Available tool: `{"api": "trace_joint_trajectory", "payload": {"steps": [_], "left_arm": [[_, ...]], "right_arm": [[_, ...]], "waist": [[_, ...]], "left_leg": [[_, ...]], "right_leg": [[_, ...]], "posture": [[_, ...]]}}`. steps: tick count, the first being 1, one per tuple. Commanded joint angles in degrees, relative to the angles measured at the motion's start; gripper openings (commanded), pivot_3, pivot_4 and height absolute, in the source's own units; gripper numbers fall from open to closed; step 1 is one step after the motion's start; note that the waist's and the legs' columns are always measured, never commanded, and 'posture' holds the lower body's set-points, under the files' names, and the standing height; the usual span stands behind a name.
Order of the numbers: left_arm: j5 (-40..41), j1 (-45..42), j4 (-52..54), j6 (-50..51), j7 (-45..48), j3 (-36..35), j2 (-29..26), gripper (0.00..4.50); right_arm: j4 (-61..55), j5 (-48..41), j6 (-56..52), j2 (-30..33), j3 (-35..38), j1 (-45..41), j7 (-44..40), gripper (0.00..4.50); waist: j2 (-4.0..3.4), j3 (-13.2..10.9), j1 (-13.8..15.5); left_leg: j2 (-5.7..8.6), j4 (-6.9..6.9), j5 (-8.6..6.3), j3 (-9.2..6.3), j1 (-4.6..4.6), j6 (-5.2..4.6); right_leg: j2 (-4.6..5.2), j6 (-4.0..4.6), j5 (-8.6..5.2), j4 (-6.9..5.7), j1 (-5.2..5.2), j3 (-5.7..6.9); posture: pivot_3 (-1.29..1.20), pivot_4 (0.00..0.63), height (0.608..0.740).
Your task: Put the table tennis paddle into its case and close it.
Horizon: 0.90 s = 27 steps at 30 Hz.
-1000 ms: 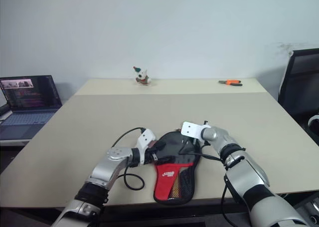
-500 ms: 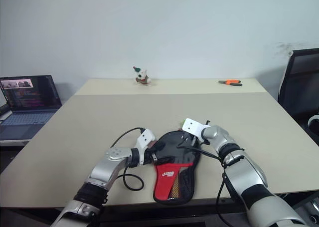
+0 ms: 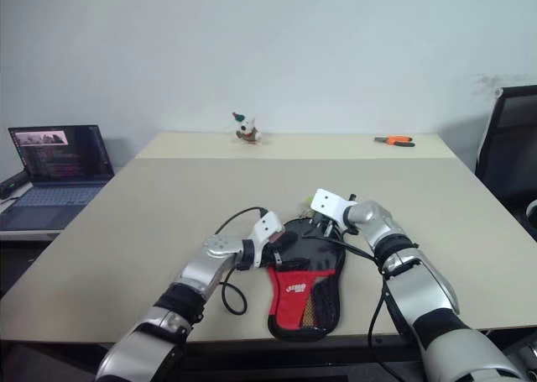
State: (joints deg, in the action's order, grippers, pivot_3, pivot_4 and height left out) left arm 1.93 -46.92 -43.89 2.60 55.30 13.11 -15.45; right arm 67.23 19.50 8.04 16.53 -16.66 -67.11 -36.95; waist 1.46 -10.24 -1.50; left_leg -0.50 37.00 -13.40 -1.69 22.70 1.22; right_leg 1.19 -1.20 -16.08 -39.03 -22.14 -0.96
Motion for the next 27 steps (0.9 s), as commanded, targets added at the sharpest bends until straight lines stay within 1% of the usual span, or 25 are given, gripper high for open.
{"api": "trace_joint_trajectory", "payload": {"steps": [1, 4, 12, 15, 20, 23, 27], "left_arm": [[-2.89, 0.9, -6.22, -1.15, 0.23, 1.74, 0.75, 4.5], [-3.14, 0.77, -8.2, -2.11, 0.6, 1.92, 1.22, 4.5], [-3.58, 0.19, -11.25, -3.8, 0.4, 2.15, 2.36, 4.5], [-3.66, -0.13, -12.08, -4.11, 0.3, 2.07, 2.74, 4.5], [-3.83, -0.5, -13.43, -4.59, -0.2, 1.88, 3.17, 4.5], [-3.99, -0.74, -14.11, -4.79, -0.67, 1.83, 3.4, 4.5], [-4.28, -1.18, -15.02, -5.01, -1.64, 1.86, 4.14, 4.5]], "right_arm": [[-5.55, -1.37, -1.55, 2.54, 1.38, 1.5, -1.91, 0.03], [-9.91, -0.94, -3.05, 5.19, 0.82, 3.81, -3.43, 0.03], [-18.71, 1.81, -4.09, 14.68, -1.1, 11.45, -6.29, 0.03], [-26.96, 1.02, -6.02, 18.44, -0.49, 16.47, -10.14, 0.03], [-43.25, -1.1, -11.17, 24.55, 1.13, 24.56, -17.14, 0.03], [-52.26, -3.17, -15.61, 27.31, 2.01, 28.23, -21.26, 0.03], [-68.43, -7.9, -22.92, 34.01, 4.25, 35.67, -29.65, 0.03]], "waist": [[-0.01, 0.02, 0.05], [-0.09, 0.08, 0.08], [-0.35, 0.26, 0.52], [-0.35, 0.26, 1.1], [-0.42, 0.3, 1.5], [-0.51, 0.37, 1.53], [-0.56, 0.42, 1.86]], "left_leg": [[0.01, 0.01, 0.0, -0.01, -0.05, 0.0], [0.03, 0.01, 0.0, -0.01, -0.13, 0.0], [0.06, 0.0, 0.0, 0.02, -0.3, -0.01], [0.11, 0.0, 0.0, 0.02, -0.27, -0.01], [0.11, 0.0, 0.0, 0.03, -0.27, -0.01], [0.12, 0.01, 0.0, 0.05, -0.3, -0.01], [0.13, 0.0, -0.01, -0.02, -0.39, -0.01]], "right_leg": [[0.01, -0.01, 0.01, 0.0, 0.07, 0.0], [0.02, -0.03, 0.01, 0.01, 0.15, 0.0], [0.02, -0.06, -0.01, 0.07, 0.37, 0.02], [0.04, -0.33, -0.17, 0.14, 0.41, 0.06], [0.04, -0.35, -0.18, 0.16, 0.41, 0.05], [0.04, -0.38, -0.2, 0.16, 0.43, 0.04], [0.04, -0.44, -0.23, 0.25, 0.59, 0.13]], "posture": [[0.0, 0.15, 0.74], [0.0, 0.15, 0.74], [0.0, 0.15, 0.74], [0.0, 0.15, 0.74], [0.0, 0.15, 0.74], [0.0, 0.15, 0.74], [0.0, 0.15, 0.74]]}}
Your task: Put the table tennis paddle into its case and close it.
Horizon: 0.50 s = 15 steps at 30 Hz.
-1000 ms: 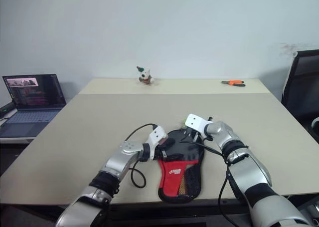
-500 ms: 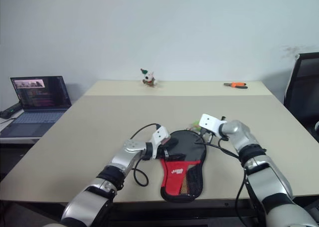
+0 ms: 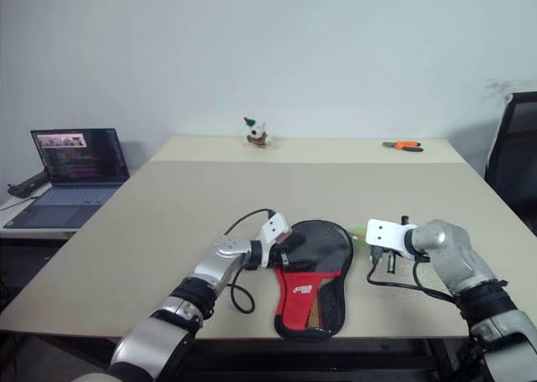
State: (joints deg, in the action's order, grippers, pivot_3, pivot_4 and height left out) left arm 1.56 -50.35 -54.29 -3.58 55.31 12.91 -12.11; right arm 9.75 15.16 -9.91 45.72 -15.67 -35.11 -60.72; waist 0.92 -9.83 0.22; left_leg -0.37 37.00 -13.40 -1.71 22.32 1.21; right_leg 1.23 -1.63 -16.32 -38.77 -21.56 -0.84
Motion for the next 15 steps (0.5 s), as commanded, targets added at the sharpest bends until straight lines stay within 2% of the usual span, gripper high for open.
{"api": "trace_joint_trajectory", "payload": {"steps": [1, 6, 11, 15], "left_arm": [[-3.96, 2.14, -4.83, 1.07, -1.78, 2.05, 0.93, 4.5], [-4.15, 1.35, -5.71, 0.6, -2.55, 2.06, 1.74, 4.5], [-4.51, 0.1, -6.83, 0.08, -3.15, 2.1, 2.74, 4.5], [-5.01, -0.84, -7.63, -0.42, -3.34, 2.18, 3.47, 4.5]], "right_arm": [[-13.73, -4.44, -6.42, 6.08, 3.63, 5.13, -7.18, 0.03], [-26.86, -9.4, -12.3, 12.45, 5.61, 13.9, -12.36, 0.03], [-34.23, -13.49, -15.12, 16.77, 7.12, 21.23, -14.76, 0.03], [-42.08, -20.34, -18.33, 20.59, 10.09, 28.3, -18.47, 0.03]], "waist": [[-0.03, 0.02, 0.29], [0.0, 0.06, 0.41], [-0.08, 0.14, 0.7], [-0.07, 0.15, 1.23]], "left_leg": [[0.02, 0.0, 0.0, -0.05, 0.02, 0.0], [0.01, 0.0, -0.01, -0.12, 0.01, 0.0], [0.03, -0.01, -0.01, -0.19, 0.06, 0.01], [0.14, 0.0, -0.01, -0.27, 0.24, 0.01]], "right_leg": [[0.0, -0.01, 0.0, 0.06, 0.04, 0.04], [0.03, -0.11, 0.01, 0.36, 0.21, 0.11], [0.07, -0.29, 0.11, 0.82, 0.4, 0.21], [0.16, -0.43, 0.19, 1.04, 0.39, 0.25]], "posture": [[0.0, 0.15, 0.74], [0.0, 0.15, 0.74], [0.0, 0.15, 0.74], [0.0, 0.15, 0.74]]}}
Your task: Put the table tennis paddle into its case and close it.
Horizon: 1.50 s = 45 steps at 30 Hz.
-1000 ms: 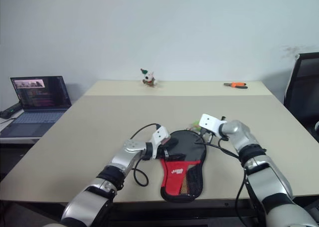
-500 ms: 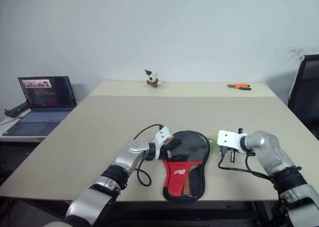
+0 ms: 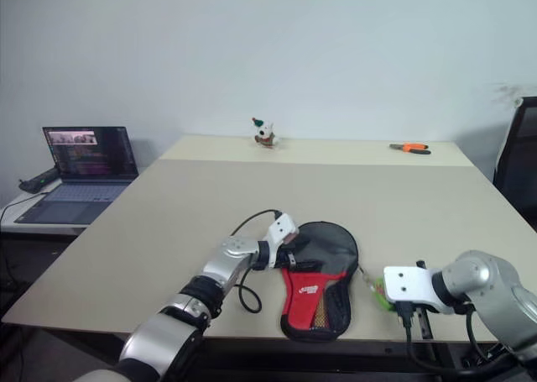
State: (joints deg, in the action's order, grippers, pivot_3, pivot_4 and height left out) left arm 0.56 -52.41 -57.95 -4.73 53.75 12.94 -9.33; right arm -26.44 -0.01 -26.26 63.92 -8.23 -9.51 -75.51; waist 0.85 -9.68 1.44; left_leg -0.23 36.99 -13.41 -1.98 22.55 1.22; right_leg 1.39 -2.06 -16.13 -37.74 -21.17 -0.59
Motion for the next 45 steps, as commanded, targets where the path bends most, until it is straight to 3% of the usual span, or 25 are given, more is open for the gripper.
{"api": "trace_joint_trajectory", "payload": {"steps": [1, 12, 19, 23, 30, 35, 45], "left_arm": [[-4.12, 0.99, -4.24, 0.59, -1.9, 2.1, 0.83, 4.5], [-5.45, -0.95, -6.18, -0.64, -2.73, 2.0, 2.66, 4.5], [-5.53, -1.42, -6.69, -1.12, -2.76, 1.75, 3.1, 4.5], [-5.55, -1.44, -6.78, -1.26, -2.61, 1.45, 3.18, 4.5], [-4.38, -0.8, -5.81, -1.99, -0.06, 0.77, 3.18, 4.5], [-3.61, 0.08, -4.17, -2.5, 4.01, 0.1, 3.1, 4.5], [-2.43, 0.21, -2.16, -2.36, 10.87, -0.86, 2.7, 4.5]], "right_arm": [[-7.44, -6.54, -2.65, 3.14, 3.18, 3.99, -4.06, 0.03], [-22.8, -16.02, -8.14, 6.44, 4.58, 15.7, -2.64, 0.03], [-19.3, -21.2, -16.68, 0.75, 5.56, 4.05, 4.77, 0.03], [-14.37, -23.14, -19.69, -1.04, 5.58, -1.26, 6.81, 0.92], [-0.6, -17.1, -19.07, -7.3, 3.77, -5.54, 17.75, 3.26], [8.09, -12.59, -14.86, -9.52, 1.16, -6.87, 20.89, 3.26], [12.83, -10.58, -12.18, -6.13, -2.77, -3.35, 15.73, 3.26]], "waist": [[-0.02, 0.02, 0.04], [0.19, 0.04, 0.04], [0.22, 0.09, 0.07], [0.28, 0.12, 0.31], [0.31, 0.15, 0.3], [0.26, 0.17, 0.0], [0.23, 0.18, -0.04]], "left_leg": [[0.01, 0.0, 0.0, -0.01, 0.0, 0.0], [0.56, 0.02, 0.08, -0.52, 0.14, -0.11], [0.57, 0.01, 0.1, -0.65, 0.13, -0.14], [0.68, 0.01, 0.11, -0.84, 0.34, -0.17], [0.69, -0.01, 0.17, -0.99, 0.41, -0.27], [0.72, -0.08, 0.17, -0.93, 0.58, -0.29], [0.76, -0.07, 0.12, -1.06, 0.97, -0.37]], "right_leg": [[0.01, -0.03, 0.02, 0.02, -0.01, -0.02], [0.66, -0.36, 0.08, 0.11, 0.05, 0.23], [0.85, -0.55, 0.22, 0.53, 0.05, 0.37], [0.95, -0.59, 0.25, 0.79, 0.09, 0.71], [1.26, -0.54, 0.26, 0.77, 0.1, 1.03], [1.2, -0.49, 0.25, 0.74, 0.13, 1.03], [0.96, -0.35, 0.33, 0.72, -0.16, 1.11]], "posture": [[0.0, 0.15, 0.74], [0.0, 0.15, 0.74], [0.0, 0.15, 0.74], [0.0, 0.15, 0.74], [0.0, 0.15, 0.74], [0.0, 0.15, 0.74], [0.0, 0.15, 0.74]]}}
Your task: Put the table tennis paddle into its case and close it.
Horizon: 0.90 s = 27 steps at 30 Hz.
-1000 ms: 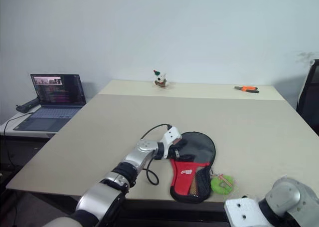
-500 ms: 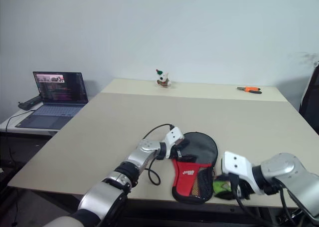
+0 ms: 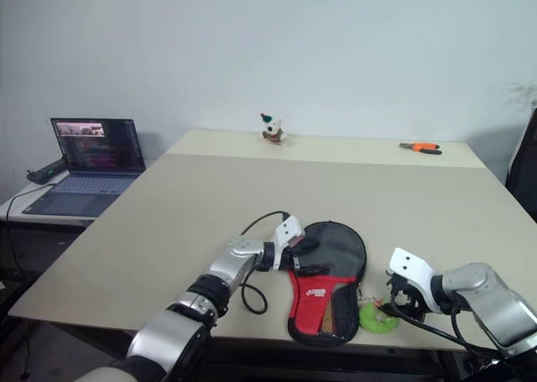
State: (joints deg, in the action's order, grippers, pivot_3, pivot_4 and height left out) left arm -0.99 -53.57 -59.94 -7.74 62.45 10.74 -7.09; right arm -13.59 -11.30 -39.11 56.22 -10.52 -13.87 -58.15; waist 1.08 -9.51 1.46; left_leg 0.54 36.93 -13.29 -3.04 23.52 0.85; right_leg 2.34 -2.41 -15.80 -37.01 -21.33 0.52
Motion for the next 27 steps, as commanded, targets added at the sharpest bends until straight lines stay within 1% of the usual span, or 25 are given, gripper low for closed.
{"api": "trace_joint_trajectory", "payload": {"steps": [1, 2, 5, 11, 13, 18, 22, 27], "left_arm": [[-1.05, 1.31, -0.18, 0.56, 2.75, 1.52, 0.47, 4.5], [-1.29, 1.28, -0.18, 0.4, 3.0, 1.73, 0.52, 4.5], [-1.91, 1.23, -0.44, 0.07, 2.96, 2.09, 0.81, 4.5], [-3.37, 1.3, -1.2, -0.53, 2.03, 2.9, 1.22, 4.5], [-3.89, 1.35, -1.55, -0.73, 1.54, 3.05, 1.43, 4.5], [-4.19, 1.39, -1.98, -0.75, 1.38, 2.99, 1.84, 4.5], [-2.61, 1.25, -1.67, 0.57, 2.57, 1.81, 2.68, 4.5], [-3.2, 1.1, -2.09, 0.32, 2.4, 1.94, 2.76, 4.5]], "right_arm": [[-0.1, 0.81, 0.81, 1.73, -0.62, 1.39, -1.87, 3.26], [-0.26, 0.78, 0.68, 1.74, -0.7, 1.68, -1.97, 3.26], [-1.21, 0.14, -0.08, 1.51, -0.91, 2.13, -2.43, 2.67], [-4.52, -1.08, -1.77, 1.05, -0.72, 2.56, -2.87, 0.74], [-5.95, -1.74, -2.2, 1.71, -0.11, 2.99, -3.41, 0.02], [-11.22, -1.75, -0.49, 5.81, 0.77, 6.18, -5.83, 0.02], [-16.32, 1.25, 5.14, 10.44, -0.24, 11.36, -6.91, 0.02], [-21.42, 4.11, 8.31, 11.45, -2.23, 15.1, -5.94, 0.02]], "waist": [[0.0, 0.0, -0.1], [0.0, 0.0, -0.09], [0.0, 0.0, -0.09], [0.0, 0.0, -0.07], [0.0, 0.0, -0.05], [-0.01, 0.01, 0.11], [-0.05, 0.03, 0.28], [-0.05, 0.03, 0.45]], "left_leg": [[0.0, 0.01, 0.0, 0.01, 0.0, 0.0], [0.0, 0.01, 0.0, 0.01, 0.0, 0.0], [-0.01, 0.02, 0.0, -0.04, 0.0, 0.0], [-0.01, 0.02, 0.0, -0.06, 0.0, 0.0], [-0.01, 0.02, 0.0, -0.06, -0.01, 0.0], [0.01, 0.04, 0.0, -0.08, 0.0, 0.0], [0.04, 0.05, 0.0, -0.11, 0.01, 0.0], [0.08, 0.05, 0.0, -0.12, 0.06, 0.0]], "right_leg": [[0.0, -0.01, -0.01, 0.0, 0.0, -0.02], [-0.01, -0.03, -0.01, -0.01, 0.0, -0.02], [-0.02, -0.07, -0.04, 0.0, 0.02, 0.02], [-0.03, -0.05, -0.03, 0.0, 0.02, 0.03], [-0.03, -0.06, -0.04, -0.01, 0.03, 0.03], [-0.01, -0.06, -0.04, 0.01, 0.06, 0.04], [0.01, -0.15, -0.09, 0.02, 0.08, 0.08], [0.04, -0.2, -0.12, 0.04, 0.08, 0.11]], "posture": [[0.0, 0.15, 0.74], [0.0, 0.15, 0.74], [0.0, 0.15, 0.74], [0.0, 0.15, 0.74], [0.0, 0.15, 0.74], [0.0, 0.15, 0.74], [0.0, 0.15, 0.74], [0.0, 0.15, 0.74]]}}
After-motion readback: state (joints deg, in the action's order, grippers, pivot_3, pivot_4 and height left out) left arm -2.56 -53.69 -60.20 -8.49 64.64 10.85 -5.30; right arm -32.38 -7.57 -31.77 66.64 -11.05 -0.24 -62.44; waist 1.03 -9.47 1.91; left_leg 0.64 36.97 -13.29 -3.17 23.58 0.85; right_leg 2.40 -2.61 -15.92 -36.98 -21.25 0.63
